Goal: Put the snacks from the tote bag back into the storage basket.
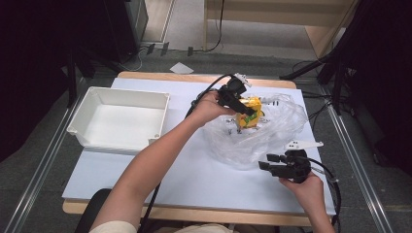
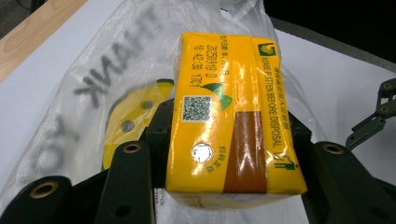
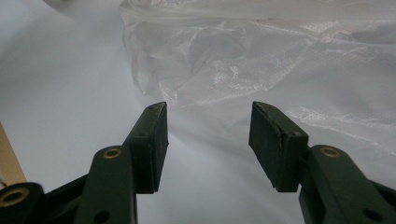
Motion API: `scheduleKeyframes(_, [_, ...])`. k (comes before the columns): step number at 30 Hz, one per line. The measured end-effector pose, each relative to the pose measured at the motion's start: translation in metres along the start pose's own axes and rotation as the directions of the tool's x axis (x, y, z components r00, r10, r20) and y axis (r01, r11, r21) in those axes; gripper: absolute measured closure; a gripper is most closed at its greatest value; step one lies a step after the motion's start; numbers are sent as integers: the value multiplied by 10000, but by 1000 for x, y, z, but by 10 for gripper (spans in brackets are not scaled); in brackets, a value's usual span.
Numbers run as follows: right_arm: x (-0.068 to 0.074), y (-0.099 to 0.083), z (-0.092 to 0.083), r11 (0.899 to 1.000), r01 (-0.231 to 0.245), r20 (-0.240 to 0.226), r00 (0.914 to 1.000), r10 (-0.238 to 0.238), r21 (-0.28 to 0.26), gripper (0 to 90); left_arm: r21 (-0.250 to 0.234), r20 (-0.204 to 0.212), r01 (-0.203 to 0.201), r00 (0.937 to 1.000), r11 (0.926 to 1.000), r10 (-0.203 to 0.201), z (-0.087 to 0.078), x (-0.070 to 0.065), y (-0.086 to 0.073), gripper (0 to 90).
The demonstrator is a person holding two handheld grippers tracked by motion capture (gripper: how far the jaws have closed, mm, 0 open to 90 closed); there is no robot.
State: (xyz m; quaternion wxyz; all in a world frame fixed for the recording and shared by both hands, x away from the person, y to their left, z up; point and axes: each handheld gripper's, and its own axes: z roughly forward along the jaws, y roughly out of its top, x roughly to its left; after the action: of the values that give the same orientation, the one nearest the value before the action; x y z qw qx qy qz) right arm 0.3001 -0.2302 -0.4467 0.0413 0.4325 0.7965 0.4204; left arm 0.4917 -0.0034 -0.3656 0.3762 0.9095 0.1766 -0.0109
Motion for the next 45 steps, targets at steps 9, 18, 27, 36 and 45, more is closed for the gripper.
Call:
scheduleKeyframes(9, [0,0,0,10000,76,-1,10000,-76,-51,483,123,-27,215,9998,9997,-214,-13,-4,7,528])
scheduleKeyframes(18, [1,0,0,9999,103,7,9999,-103,-64,484,184,226,366,9991,9992,-371,-30,-5,6,528])
scheduleKeyframes(27, [2,0,0,9999,102,-33,9999,-102,-98,485,99,252,589,9979,9982,-591,-50,-2,1,528])
scheduleKeyframes(36, [2,0,-1,9999,25,-71,10000,-26,-168,487,-150,185,919,9956,9957,-916,-70,4,-8,526])
scheduleKeyframes(45, [2,0,0,9999,36,-60,10000,-37,-159,488,-253,-25,1095,9940,9937,-1095,-85,8,-18,527])
